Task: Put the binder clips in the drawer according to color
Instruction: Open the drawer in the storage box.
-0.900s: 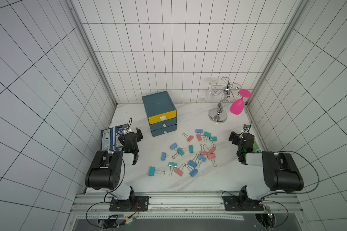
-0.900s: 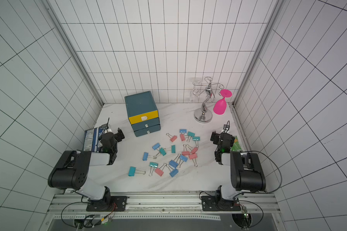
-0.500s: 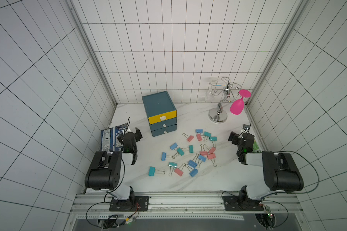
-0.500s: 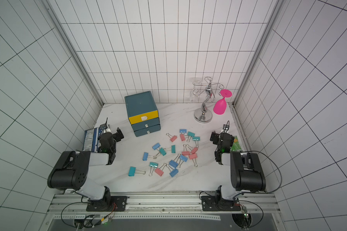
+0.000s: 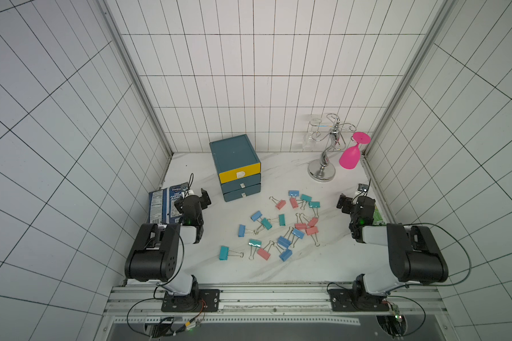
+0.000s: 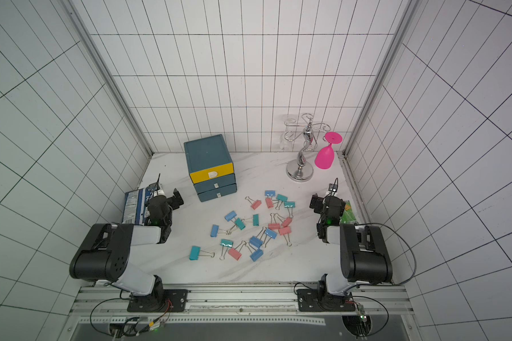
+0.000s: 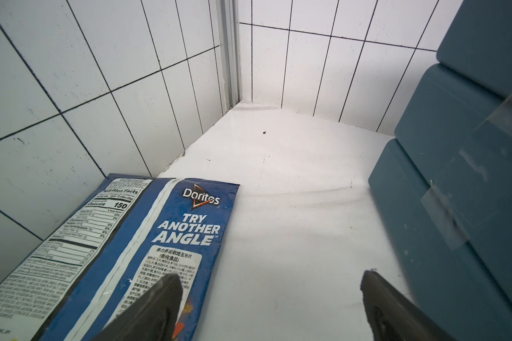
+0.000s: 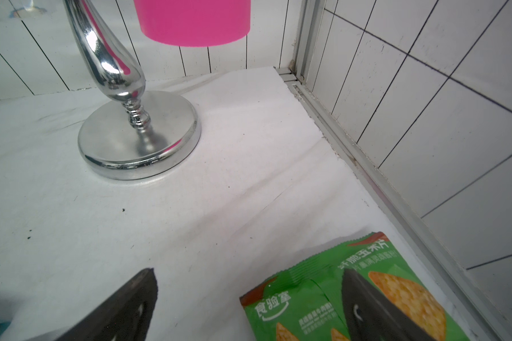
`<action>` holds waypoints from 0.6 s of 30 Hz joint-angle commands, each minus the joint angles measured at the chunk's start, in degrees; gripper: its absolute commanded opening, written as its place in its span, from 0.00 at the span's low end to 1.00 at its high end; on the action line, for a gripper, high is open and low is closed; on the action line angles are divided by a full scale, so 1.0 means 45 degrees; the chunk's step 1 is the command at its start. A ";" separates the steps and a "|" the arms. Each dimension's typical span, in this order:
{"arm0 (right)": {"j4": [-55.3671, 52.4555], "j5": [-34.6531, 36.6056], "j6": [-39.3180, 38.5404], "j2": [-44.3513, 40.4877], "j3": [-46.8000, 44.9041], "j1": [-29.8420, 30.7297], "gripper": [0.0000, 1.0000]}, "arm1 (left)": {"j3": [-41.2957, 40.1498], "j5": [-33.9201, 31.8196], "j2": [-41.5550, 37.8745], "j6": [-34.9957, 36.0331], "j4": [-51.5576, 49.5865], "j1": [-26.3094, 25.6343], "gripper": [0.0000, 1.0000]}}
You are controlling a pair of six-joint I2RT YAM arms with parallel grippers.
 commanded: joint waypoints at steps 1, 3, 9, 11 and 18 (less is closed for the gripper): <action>-0.3318 0.0414 0.0166 -0.1318 0.1554 -0.0078 0.99 | 0.0186 -0.0555 -0.0703 0.0224 -0.0130 -0.0228 0.99; -0.4968 0.0712 0.0789 -0.2036 0.2231 -0.0082 0.99 | 0.0646 -0.1637 -0.1444 -0.0138 -0.1793 -0.0382 0.98; -1.0429 0.0574 0.4686 -0.3698 0.4532 -0.0105 0.99 | 0.2146 -0.2192 -0.4601 -0.2725 -0.8390 -0.0442 0.98; -1.1888 -0.0471 0.6813 -0.4084 0.5073 -0.0129 0.99 | 0.2387 -0.2126 -0.5560 -0.3974 -0.9839 -0.0442 0.99; -1.3649 -0.3715 0.8984 -0.4942 0.5929 0.1264 0.86 | 0.3015 -0.0095 -0.8658 -0.7595 -1.5091 -0.0423 0.93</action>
